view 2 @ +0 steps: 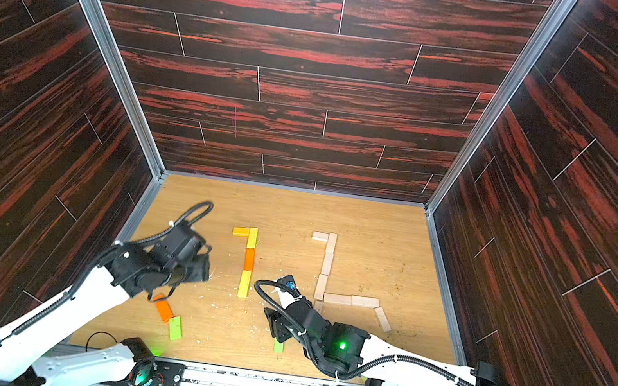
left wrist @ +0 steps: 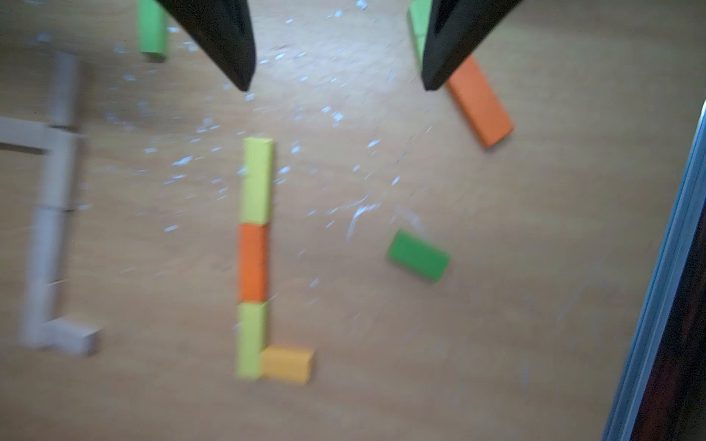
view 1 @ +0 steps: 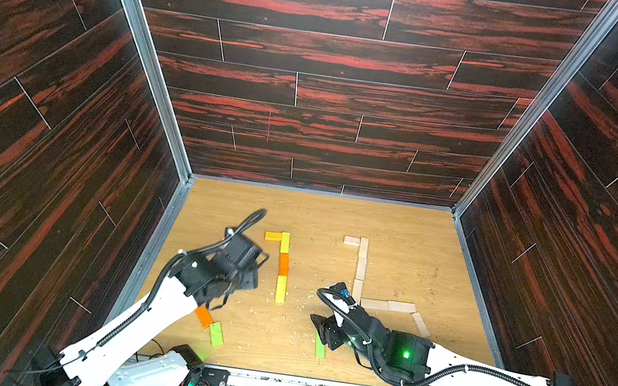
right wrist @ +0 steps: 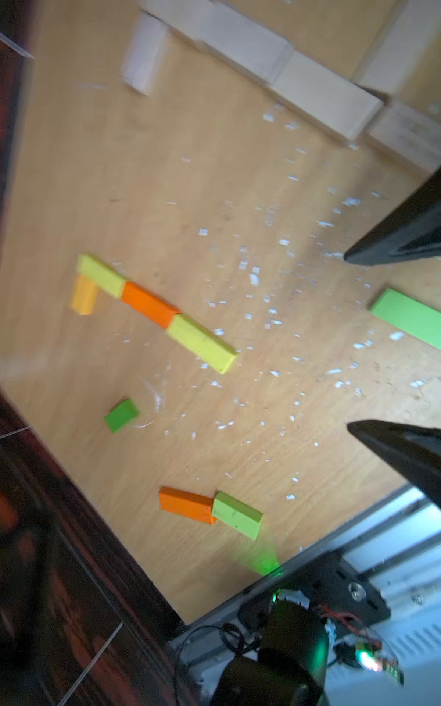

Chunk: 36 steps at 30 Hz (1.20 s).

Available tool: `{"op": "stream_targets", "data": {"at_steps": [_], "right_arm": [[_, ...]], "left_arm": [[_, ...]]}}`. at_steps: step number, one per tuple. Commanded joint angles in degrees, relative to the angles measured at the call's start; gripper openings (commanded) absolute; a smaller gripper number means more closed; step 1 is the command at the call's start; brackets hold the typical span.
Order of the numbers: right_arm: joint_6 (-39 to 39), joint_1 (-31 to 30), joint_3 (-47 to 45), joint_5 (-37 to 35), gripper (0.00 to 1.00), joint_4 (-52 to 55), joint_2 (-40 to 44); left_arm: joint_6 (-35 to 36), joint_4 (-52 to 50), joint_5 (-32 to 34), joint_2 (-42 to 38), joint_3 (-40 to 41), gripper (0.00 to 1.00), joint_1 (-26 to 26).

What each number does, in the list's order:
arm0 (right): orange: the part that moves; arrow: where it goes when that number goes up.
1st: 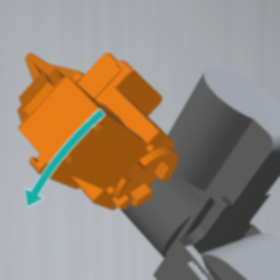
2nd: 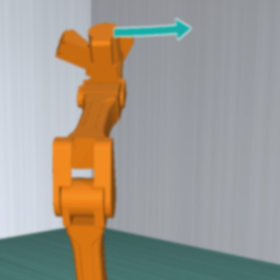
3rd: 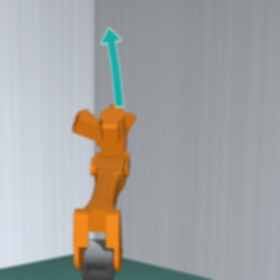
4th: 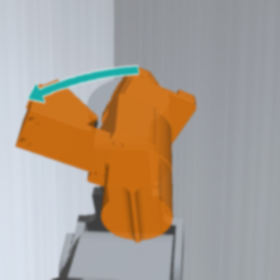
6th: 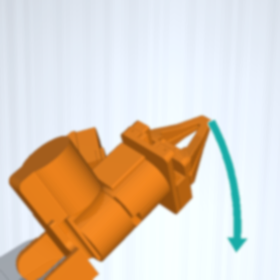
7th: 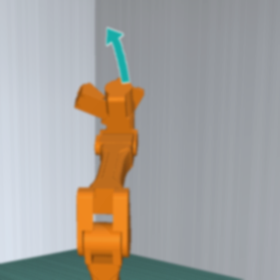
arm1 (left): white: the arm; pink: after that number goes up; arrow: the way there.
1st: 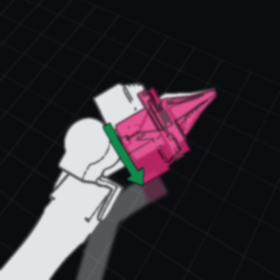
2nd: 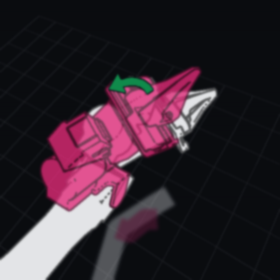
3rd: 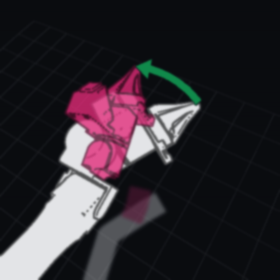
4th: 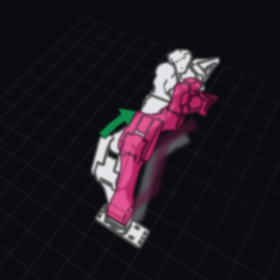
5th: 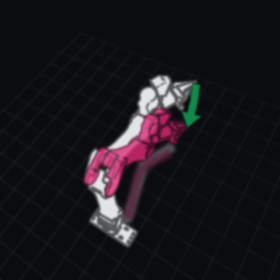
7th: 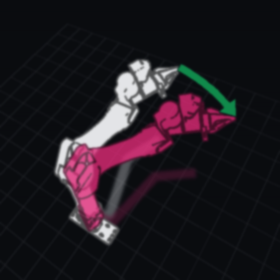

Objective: Assemble a giraffe with building blocks
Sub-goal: Pick up the building block from the center of the board.

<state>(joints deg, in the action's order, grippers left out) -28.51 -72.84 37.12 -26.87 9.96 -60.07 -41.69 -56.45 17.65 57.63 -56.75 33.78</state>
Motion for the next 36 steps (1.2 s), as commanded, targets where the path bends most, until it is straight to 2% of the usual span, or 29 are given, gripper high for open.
{"op": "stream_targets", "data": {"at_steps": [1,6,8,13,19,26,30,36], "right_arm": [[-8.4,0.1,-0.2,1.2,0.64,5.1,-0.6],[-17.0,-0.1,-2.6,3.4,0.63,7.7,-2.0],[-19.6,-0.6,-3.0,3.9,0.63,8.1,-3.8],[-20.9,-1.3,-2.4,5.1,0.63,6.0,-8.0],[-19.2,-1.6,-2.1,7.1,0.63,0.7,-11.0],[-13.1,-2.3,-0.6,7.8,0.63,-3.2,-14.2],[-10.0,-2.3,-1.1,8.8,0.63,-6.6,-14.5],[-7.2,-2.3,-2.9,8.6,0.63,-8.0,-12.4]], "left_arm": [[-3.6,-3.6,2.2,-3.9,2.9,0.77,-0.6],[-6.5,-5.7,2.8,-7.4,6.3,0.86,-1.2],[-7.3,-6.3,3.0,-8.0,7.1,0.87,-1.5],[-8.5,-6.9,4.9,-8.2,7.3,0.93,-2.4],[-9.0,-4.9,2.1,-4.0,9.5,0.94,-9.0],[-10.3,1.1,1.7,-2.5,13.2,0.93,-14.8],[-10.9,5.2,-0.5,0.4,12.4,0.93,-19.6],[-15.5,10.6,-1.5,8.5,9.0,0.94,-24.4]]}}
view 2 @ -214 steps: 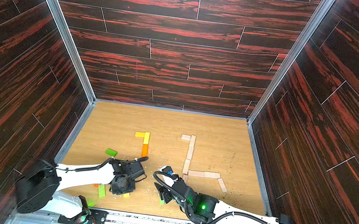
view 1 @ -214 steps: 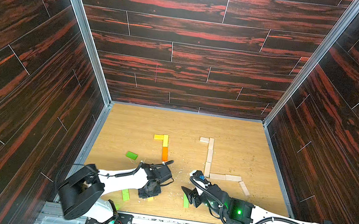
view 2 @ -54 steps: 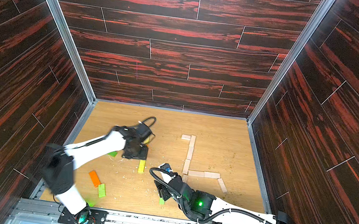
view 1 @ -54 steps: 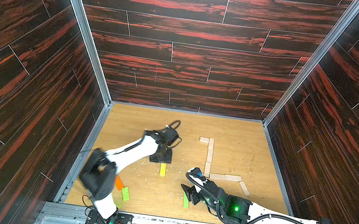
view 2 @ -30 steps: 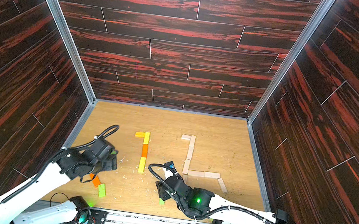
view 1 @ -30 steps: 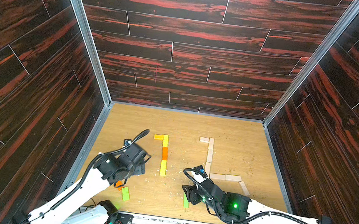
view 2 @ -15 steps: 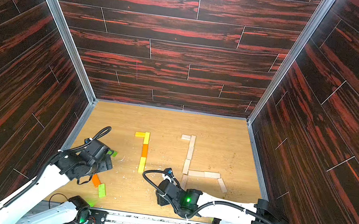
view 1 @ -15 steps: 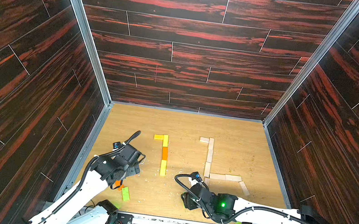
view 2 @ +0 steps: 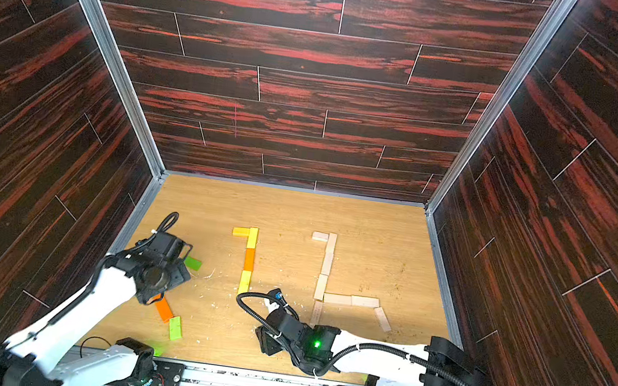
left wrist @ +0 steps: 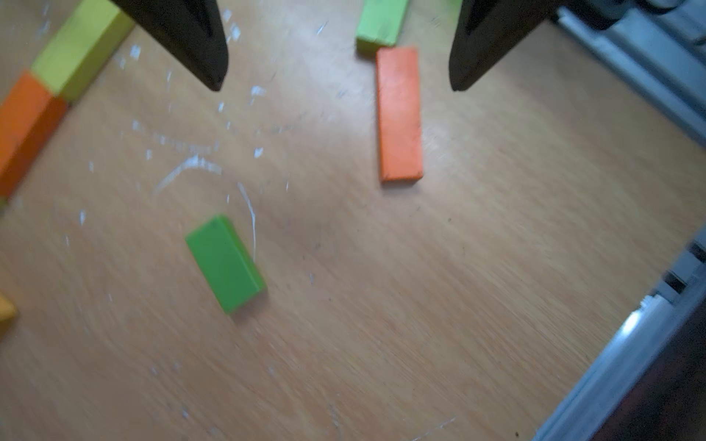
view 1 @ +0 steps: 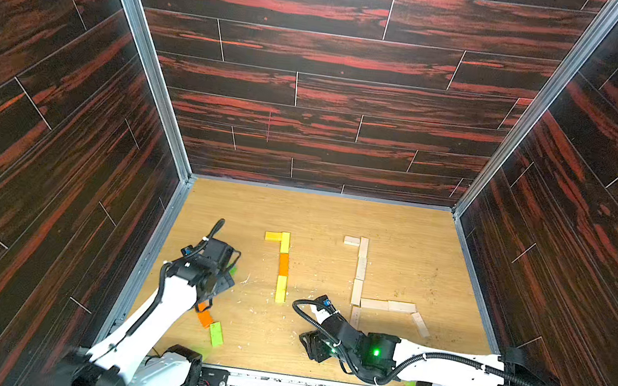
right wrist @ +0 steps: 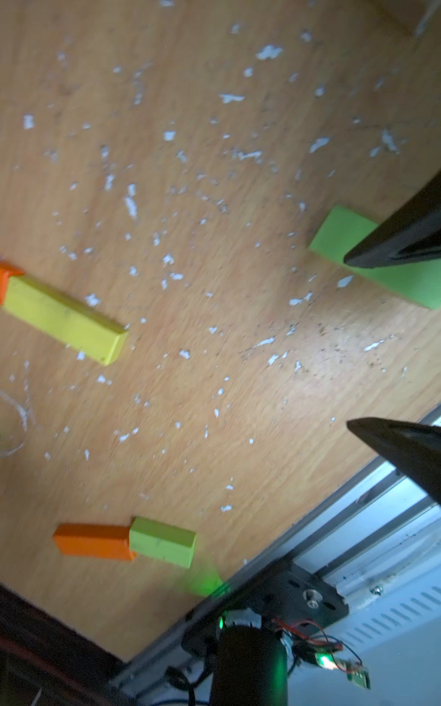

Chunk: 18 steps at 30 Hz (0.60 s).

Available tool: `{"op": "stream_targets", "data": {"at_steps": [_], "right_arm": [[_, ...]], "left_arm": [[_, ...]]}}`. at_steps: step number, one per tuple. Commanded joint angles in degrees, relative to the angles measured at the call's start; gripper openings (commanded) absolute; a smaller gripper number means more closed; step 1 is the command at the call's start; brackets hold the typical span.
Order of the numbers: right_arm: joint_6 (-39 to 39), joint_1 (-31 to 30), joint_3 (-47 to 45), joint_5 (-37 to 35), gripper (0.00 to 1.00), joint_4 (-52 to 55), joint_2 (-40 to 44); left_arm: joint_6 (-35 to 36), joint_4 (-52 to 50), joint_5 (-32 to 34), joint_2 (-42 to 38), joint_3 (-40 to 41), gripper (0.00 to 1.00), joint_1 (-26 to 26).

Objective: Assemble a giraffe with building blocks
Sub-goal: Pick up the building block from the center of the board.

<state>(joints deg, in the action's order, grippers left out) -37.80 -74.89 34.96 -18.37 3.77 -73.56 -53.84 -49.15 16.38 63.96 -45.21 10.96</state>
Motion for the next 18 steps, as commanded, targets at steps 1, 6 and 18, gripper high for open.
{"op": "stream_targets", "data": {"at_steps": [1,6,18], "right_arm": [[2.2,-0.3,-1.1,-0.1,0.63,-1.9,1.6],[3.2,-0.3,-2.9,-0.5,0.63,-3.1,3.4],[4.4,0.3,-4.9,0.3,0.64,-5.1,4.6]], "left_arm": [[-4.2,3.2,-0.1,4.1,-3.6,0.94,-2.4],[-7.6,7.0,-5.7,13.1,-6.2,0.94,-7.2],[-16.4,15.7,-10.7,26.1,-9.4,0.92,-8.6]]}}
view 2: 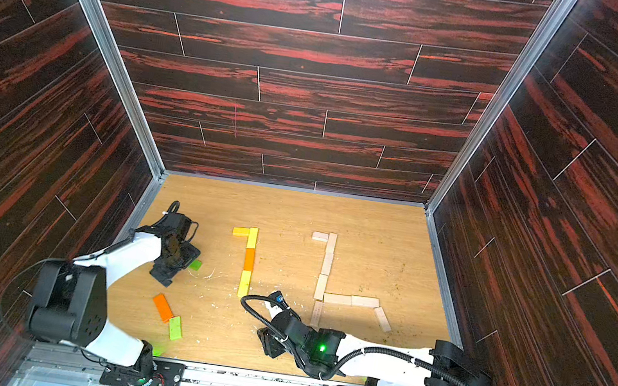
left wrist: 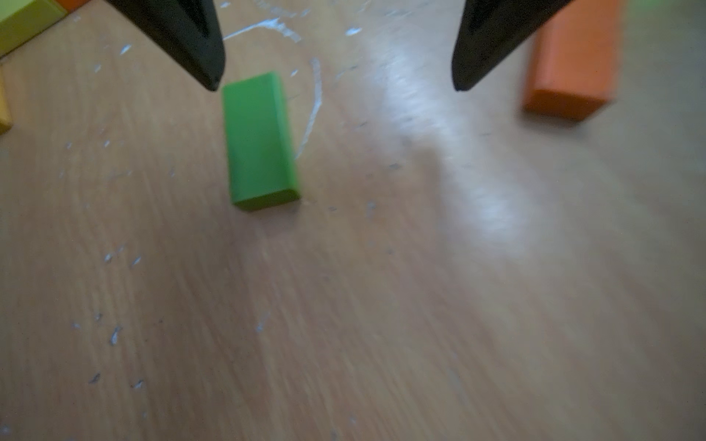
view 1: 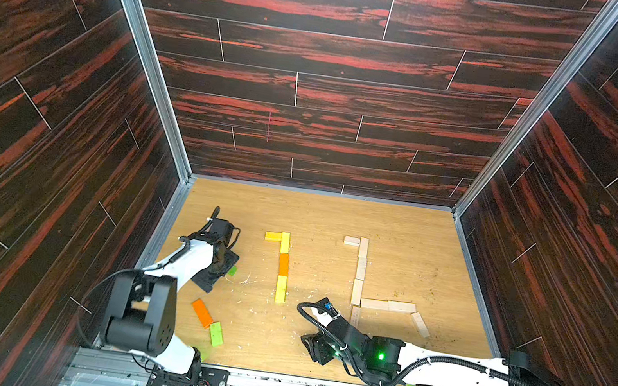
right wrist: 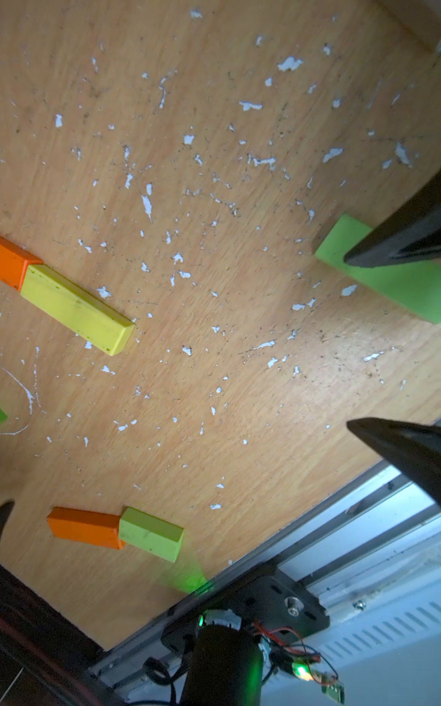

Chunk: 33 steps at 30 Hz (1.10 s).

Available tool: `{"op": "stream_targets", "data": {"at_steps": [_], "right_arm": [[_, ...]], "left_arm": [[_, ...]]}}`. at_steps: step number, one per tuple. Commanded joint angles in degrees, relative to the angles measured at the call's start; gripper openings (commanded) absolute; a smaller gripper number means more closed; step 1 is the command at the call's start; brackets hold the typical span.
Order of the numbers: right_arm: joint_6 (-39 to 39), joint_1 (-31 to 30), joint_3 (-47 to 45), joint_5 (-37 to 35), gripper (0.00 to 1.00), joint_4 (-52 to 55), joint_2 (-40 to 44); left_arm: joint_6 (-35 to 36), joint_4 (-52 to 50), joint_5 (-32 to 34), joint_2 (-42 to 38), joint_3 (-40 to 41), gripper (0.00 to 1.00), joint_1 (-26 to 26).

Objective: Assemble a giraffe with building blocks
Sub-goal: Pick up the building block from the center of the board.

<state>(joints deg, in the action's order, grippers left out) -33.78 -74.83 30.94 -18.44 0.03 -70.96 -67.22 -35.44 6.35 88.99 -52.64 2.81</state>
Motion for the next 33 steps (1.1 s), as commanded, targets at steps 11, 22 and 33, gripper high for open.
{"op": "stream_targets", "data": {"at_steps": [11,22,33], "right_arm": [[0.4,1.6,-2.5,1.6,0.63,-2.9,2.9],[0.3,3.0,-3.3,2.4,0.63,-3.6,3.3],[0.9,3.2,-2.3,1.2,0.63,-1.7,3.9]], "left_arm": [[-1.9,4.2,1.5,7.9,-4.9,0.84,-0.5],[2.1,3.8,-0.4,13.3,-5.9,0.63,-0.5],[9.1,-0.7,-2.4,7.4,-4.0,0.23,0.0]]}}
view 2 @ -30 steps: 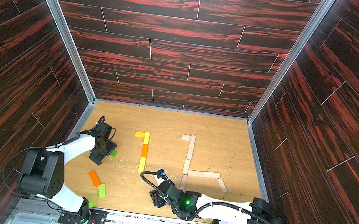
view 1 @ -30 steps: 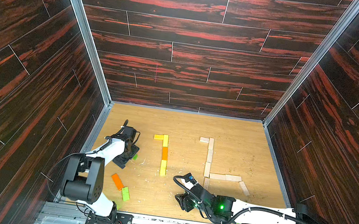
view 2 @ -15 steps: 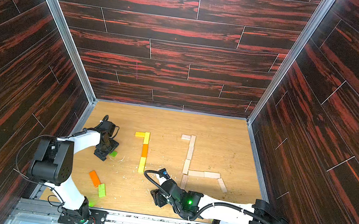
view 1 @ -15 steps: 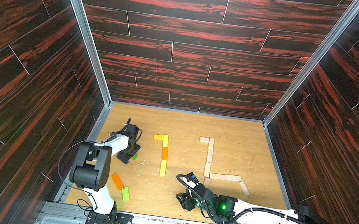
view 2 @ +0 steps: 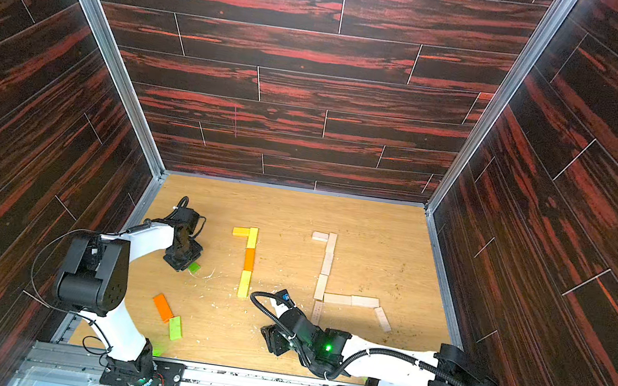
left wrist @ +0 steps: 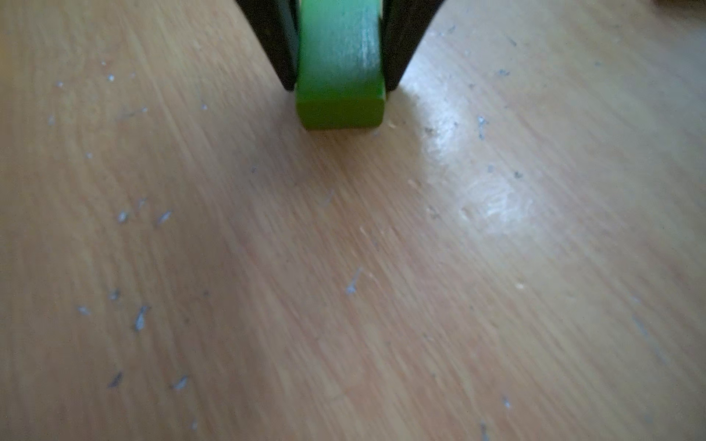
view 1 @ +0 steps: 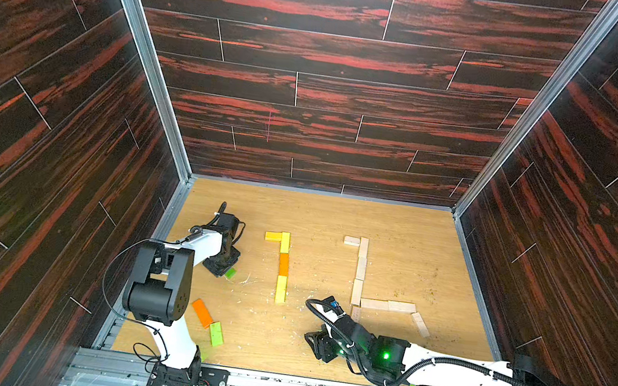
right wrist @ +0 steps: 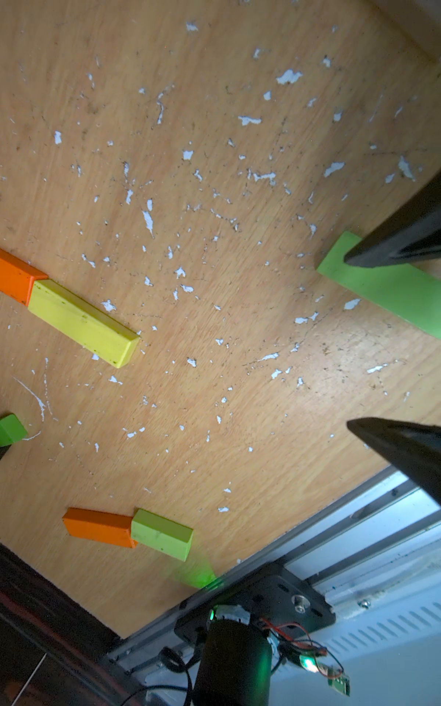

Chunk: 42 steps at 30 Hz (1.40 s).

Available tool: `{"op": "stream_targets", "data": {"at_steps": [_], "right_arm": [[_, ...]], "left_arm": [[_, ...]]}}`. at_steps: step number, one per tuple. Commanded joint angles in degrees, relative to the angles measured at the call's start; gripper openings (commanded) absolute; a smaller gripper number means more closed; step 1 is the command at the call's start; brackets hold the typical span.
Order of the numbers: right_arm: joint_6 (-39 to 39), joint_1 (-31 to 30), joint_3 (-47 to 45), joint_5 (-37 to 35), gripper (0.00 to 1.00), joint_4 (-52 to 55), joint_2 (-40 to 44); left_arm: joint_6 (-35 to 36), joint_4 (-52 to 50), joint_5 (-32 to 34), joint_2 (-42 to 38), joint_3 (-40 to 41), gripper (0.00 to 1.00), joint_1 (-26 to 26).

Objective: Assemble a giraffe with building blocks
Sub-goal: Pick up the building block from the center of the board, then assemble the building block at the center of the board.

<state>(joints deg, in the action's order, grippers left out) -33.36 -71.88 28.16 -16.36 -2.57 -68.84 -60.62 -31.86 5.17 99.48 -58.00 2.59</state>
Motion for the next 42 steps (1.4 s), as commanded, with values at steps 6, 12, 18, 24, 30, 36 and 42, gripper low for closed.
{"op": "stream_targets", "data": {"at_steps": [6,12,18,24,30,36,42], "right_arm": [[1.6,0.5,1.5,-4.7,0.63,5.5,5.1],[1.8,2.2,1.0,-7.8,0.63,9.6,11.2],[1.3,2.9,0.7,-11.3,0.63,14.8,17.8],[1.5,3.1,0.9,-13.8,0.63,18.9,21.4],[1.5,3.2,0.8,-14.3,0.63,20.3,23.2],[2.0,3.3,0.3,-14.6,0.63,20.9,24.5],[2.4,3.8,-0.5,-14.5,0.63,20.7,25.2]], "left_arm": [[11.6,-12.3,0.5,-14.7,-2.8,0.19,6.4],[24.9,-18.9,-0.8,-19.5,-9.7,0.20,16.7],[41.9,-18.4,-4.8,-20.3,-10.4,0.21,27.9],[61.9,-15.2,-4.3,-17.7,-11.2,0.17,34.7],[80.2,-9.3,-5.2,-13.4,-9.7,0.17,39.3],[89.6,-8.4,-3.4,-4.8,-13.1,0.18,40.7],[96.6,-12.6,-1.9,5.1,-17.2,0.25,42.0]]}}
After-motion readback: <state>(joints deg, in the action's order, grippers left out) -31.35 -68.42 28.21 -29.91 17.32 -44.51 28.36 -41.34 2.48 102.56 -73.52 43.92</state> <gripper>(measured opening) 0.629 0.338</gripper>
